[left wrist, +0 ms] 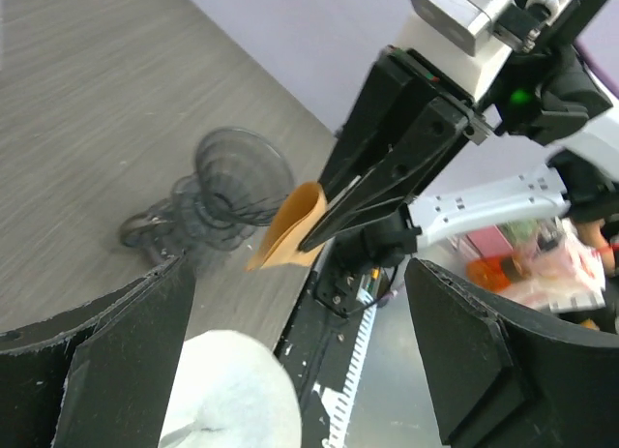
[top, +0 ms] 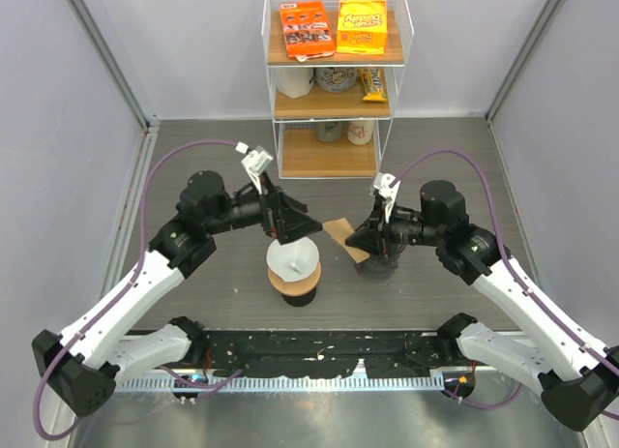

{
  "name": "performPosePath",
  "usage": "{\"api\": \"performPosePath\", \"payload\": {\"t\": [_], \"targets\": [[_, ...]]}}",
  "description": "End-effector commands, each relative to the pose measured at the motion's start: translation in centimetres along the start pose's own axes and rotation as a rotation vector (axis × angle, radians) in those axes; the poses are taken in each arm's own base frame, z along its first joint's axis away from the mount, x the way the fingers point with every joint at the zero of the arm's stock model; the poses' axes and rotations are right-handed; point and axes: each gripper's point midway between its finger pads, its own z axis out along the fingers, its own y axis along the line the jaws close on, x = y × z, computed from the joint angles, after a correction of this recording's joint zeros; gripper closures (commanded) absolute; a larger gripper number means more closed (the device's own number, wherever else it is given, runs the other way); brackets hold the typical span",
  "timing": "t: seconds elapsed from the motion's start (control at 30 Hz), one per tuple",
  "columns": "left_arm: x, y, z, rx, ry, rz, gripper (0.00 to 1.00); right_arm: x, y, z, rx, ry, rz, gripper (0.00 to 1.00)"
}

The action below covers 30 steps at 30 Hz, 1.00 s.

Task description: Place the coffee filter in the dripper

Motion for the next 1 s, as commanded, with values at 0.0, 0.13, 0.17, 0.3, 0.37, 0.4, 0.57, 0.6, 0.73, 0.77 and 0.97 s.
{"api": "performPosePath", "payload": {"t": [0.0,0.13,0.17,0.3,0.37,0.4,0.57,0.6,0.73,0.77,0.97], "targets": [[0.0,-3.0,1.8,0.111,0.08,0.046,0.06,-3.1,1.3,-0.5,-0.018,-0.063,-0.087,0.78],[0.8,-4.6,2.9,0.178,0.136,0.045,0.16,-3.4,1.7,-0.5,-0.019,-0.068,-0.072,0.78],[0.8,-4.8,3.1,0.181,0.138,0.047,0.18,-3.4,1.7,-0.5,-0.018,-0.064,-0.068,0.78],[1.1,-5.4,3.5,0.188,0.151,0.055,0.25,-3.8,1.5,-0.5,-0.001,-0.076,-0.066,0.78],[1.2,-5.3,3.7,0.18,0.153,0.058,0.28,-4.0,1.4,-0.6,0.011,-0.08,-0.055,0.78],[1.3,-5.2,3.8,0.172,0.154,0.056,0.3,-4.1,1.4,-0.6,0.011,-0.082,-0.054,0.78],[1.5,-4.8,4.3,0.146,0.17,0.055,0.41,-4.5,1.6,-0.5,0.003,-0.088,-0.047,0.78],[1.5,-4.8,4.4,0.148,0.171,0.057,0.42,-4.5,1.6,-0.5,0.003,-0.087,-0.046,0.78],[1.3,-4.8,4.9,0.138,0.179,0.057,0.46,-4.5,2.0,-0.4,-0.018,-0.086,-0.05,0.78],[1.3,-4.8,5.1,0.134,0.18,0.056,0.48,-4.4,2.2,-0.4,-0.024,-0.083,-0.049,0.78],[0.9,-4.3,5.6,0.093,0.173,0.045,0.71,-4.1,2.2,-0.2,-0.025,-0.065,-0.048,0.77]]}}
